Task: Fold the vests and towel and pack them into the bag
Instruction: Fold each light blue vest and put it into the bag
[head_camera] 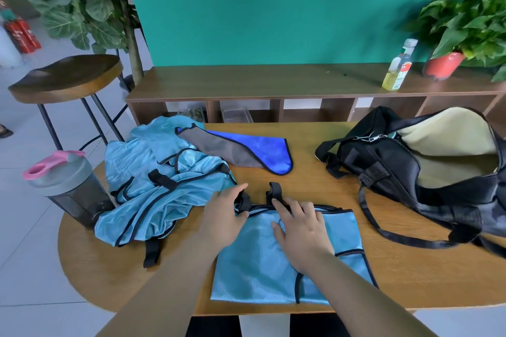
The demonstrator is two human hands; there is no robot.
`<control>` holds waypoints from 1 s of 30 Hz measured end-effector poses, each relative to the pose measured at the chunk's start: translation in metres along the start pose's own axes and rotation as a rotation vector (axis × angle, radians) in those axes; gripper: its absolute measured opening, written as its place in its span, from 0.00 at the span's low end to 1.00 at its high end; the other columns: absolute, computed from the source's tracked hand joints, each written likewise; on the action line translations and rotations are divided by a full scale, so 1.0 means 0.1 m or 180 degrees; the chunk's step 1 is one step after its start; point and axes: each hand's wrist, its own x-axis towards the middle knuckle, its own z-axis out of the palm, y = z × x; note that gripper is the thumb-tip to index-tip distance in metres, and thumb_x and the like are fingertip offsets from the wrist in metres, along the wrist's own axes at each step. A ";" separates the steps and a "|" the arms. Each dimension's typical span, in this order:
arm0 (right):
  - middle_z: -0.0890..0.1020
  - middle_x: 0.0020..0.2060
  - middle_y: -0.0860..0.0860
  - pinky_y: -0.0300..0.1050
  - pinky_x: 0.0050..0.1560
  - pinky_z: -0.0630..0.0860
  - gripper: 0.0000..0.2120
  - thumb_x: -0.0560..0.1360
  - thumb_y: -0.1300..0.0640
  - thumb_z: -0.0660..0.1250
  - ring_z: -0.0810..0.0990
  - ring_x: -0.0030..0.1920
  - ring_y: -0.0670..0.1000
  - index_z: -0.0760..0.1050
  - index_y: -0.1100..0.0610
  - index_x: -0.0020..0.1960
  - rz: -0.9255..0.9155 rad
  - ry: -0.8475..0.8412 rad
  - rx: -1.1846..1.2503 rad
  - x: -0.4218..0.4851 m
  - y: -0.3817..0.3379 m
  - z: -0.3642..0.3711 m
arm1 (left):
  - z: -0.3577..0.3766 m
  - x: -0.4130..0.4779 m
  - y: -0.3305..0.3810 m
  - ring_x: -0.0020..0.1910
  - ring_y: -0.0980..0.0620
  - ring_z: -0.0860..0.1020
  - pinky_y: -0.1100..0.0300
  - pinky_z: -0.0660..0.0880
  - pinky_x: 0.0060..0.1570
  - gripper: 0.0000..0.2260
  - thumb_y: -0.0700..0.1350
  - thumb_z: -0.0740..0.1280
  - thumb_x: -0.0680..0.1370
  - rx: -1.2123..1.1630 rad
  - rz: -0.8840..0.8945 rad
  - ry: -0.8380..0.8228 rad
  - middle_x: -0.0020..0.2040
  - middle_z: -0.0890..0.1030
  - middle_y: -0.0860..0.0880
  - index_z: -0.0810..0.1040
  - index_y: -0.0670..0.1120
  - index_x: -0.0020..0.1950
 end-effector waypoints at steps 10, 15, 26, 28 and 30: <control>0.62 0.79 0.44 0.53 0.74 0.66 0.32 0.83 0.35 0.40 0.62 0.73 0.53 0.53 0.42 0.84 0.0008 0.0003 0.0075 0.00 0.01 0.00 | -0.02 0.04 -0.22 0.81 0.49 0.62 0.52 0.61 0.78 0.30 0.60 0.53 0.86 0.0061 -0.0253 0.0157 0.82 0.64 0.47 0.59 0.46 0.84; 0.60 0.80 0.44 0.53 0.75 0.64 0.29 0.85 0.36 0.45 0.61 0.74 0.53 0.51 0.41 0.85 0.0021 -0.0104 0.0141 -0.01 -0.01 -0.06 | -0.16 0.11 -0.43 0.78 0.43 0.66 0.45 0.70 0.74 0.28 0.58 0.52 0.86 0.0488 -0.0477 0.0294 0.80 0.68 0.43 0.62 0.43 0.82; 0.60 0.81 0.41 0.50 0.75 0.64 0.28 0.86 0.41 0.55 0.63 0.75 0.50 0.55 0.42 0.84 -0.0106 0.0045 0.0792 -0.03 0.08 -0.10 | 0.60 -0.84 0.36 0.75 0.47 0.67 0.51 0.66 0.75 0.21 0.55 0.57 0.83 0.1264 0.0735 0.0109 0.73 0.68 0.52 0.70 0.52 0.76; 0.62 0.80 0.39 0.46 0.71 0.71 0.23 0.86 0.49 0.58 0.69 0.72 0.45 0.64 0.43 0.81 -0.0120 0.0237 0.1378 -0.14 0.15 -0.16 | 0.64 -0.85 0.31 0.81 0.42 0.59 0.46 0.58 0.80 0.26 0.60 0.55 0.83 0.1445 0.0505 -0.0011 0.79 0.64 0.47 0.67 0.51 0.79; 0.72 0.73 0.42 0.48 0.63 0.78 0.20 0.83 0.59 0.63 0.75 0.65 0.47 0.76 0.47 0.73 -0.0069 0.0816 0.1279 -0.29 0.28 -0.18 | 0.62 -0.84 0.29 0.85 0.40 0.49 0.43 0.48 0.81 0.32 0.65 0.51 0.82 0.1558 0.0359 -0.0159 0.84 0.58 0.43 0.63 0.51 0.83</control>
